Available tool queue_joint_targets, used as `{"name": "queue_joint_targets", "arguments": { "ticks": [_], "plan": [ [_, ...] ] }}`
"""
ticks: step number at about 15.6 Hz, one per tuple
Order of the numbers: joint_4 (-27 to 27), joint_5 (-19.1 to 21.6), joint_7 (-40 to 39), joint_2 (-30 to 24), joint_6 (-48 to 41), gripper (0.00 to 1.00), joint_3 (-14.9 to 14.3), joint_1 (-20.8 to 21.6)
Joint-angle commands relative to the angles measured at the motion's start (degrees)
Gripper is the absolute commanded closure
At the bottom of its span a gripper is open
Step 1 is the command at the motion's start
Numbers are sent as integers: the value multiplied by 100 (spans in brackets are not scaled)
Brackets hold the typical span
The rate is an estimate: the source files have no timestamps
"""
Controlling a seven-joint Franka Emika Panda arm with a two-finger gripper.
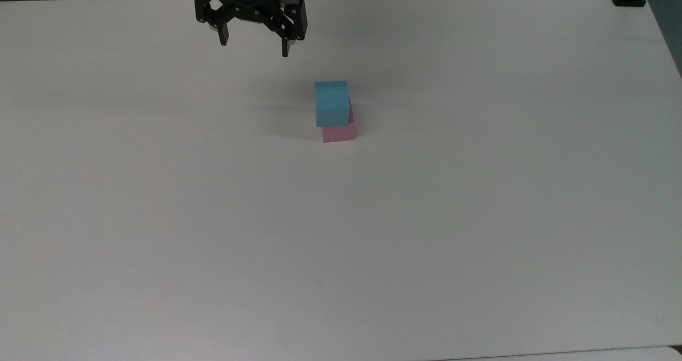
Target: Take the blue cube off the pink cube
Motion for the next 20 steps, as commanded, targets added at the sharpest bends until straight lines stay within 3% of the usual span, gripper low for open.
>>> {"name": "queue_joint_targets", "arguments": {
  "ticks": [1, 13, 20],
  "plan": [
    [-44, 43, -77, -124, -149, 0, -50, 62],
    [-44, 44, -86, -116, -167, 0, -50, 80],
    [-123, 52, -244, 182, -422, 0, -50, 808]
  ]
}}
